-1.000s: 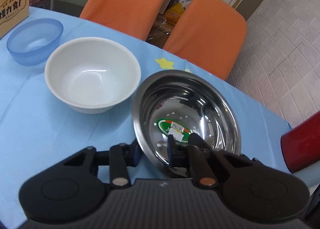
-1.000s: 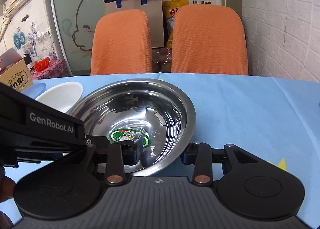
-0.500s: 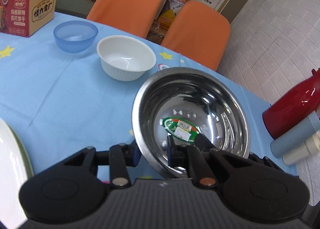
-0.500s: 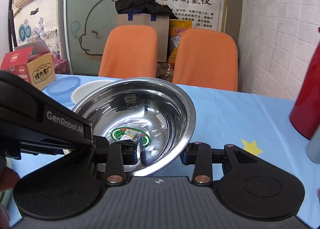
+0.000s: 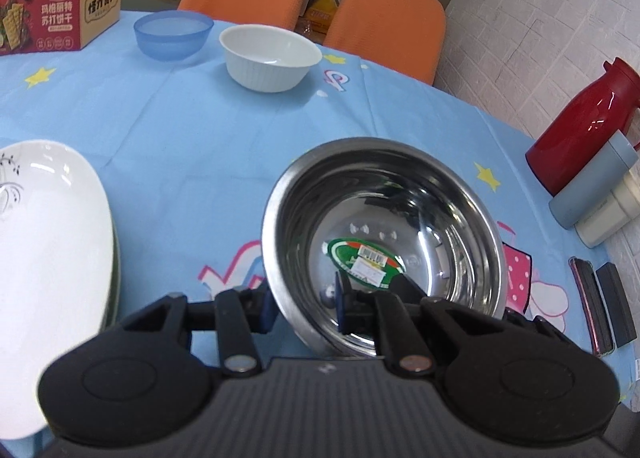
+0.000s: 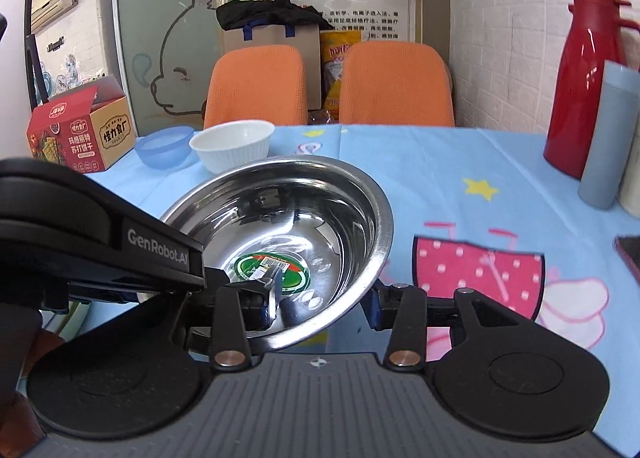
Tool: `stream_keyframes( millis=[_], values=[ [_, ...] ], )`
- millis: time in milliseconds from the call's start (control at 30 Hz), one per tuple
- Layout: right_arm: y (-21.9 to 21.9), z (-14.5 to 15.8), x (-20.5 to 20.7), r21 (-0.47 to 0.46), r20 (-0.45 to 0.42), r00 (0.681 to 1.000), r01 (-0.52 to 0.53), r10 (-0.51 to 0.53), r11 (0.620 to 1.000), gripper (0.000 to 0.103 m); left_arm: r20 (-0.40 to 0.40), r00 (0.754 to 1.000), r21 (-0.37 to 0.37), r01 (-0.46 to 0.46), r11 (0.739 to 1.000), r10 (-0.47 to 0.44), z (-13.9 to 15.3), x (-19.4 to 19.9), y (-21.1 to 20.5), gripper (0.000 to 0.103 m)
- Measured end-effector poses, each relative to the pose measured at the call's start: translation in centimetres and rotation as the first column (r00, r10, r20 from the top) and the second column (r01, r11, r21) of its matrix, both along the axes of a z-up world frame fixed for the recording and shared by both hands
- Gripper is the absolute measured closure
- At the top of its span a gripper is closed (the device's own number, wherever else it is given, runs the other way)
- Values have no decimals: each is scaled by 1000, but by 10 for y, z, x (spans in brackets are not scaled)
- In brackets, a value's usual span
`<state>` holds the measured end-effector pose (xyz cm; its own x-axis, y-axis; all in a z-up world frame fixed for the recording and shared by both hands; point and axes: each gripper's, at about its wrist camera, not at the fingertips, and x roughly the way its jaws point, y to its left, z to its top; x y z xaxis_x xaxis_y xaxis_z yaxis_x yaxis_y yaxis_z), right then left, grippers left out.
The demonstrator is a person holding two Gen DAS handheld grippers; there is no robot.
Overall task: Organize plates and bowls
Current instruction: 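Lift the steel bowl with the left tool and carry it toward the plates, then lower the steel bowl onto the plate stack and open the left tool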
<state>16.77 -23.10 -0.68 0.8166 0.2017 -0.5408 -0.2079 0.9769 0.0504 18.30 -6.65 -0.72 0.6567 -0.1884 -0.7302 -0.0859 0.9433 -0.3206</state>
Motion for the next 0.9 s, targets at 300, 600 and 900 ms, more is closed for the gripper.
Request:
stream_keyframes(
  millis=[300, 600, 900],
  values=[
    [4, -14, -12, 47, -49, 998, -24, 27, 999, 23, -30, 1000, 26, 10, 1000, -9, -8, -13, 4, 95],
    [-10, -20, -33, 135, -72, 997, -10, 20, 991, 0, 7, 1000, 26, -30, 999, 29, -7, -24, 10, 26],
    [-59, -19, -68, 244, -37, 989, 146, -142, 959, 0, 201, 979, 14, 7, 1000, -10, 27, -48, 13, 4]
  ],
)
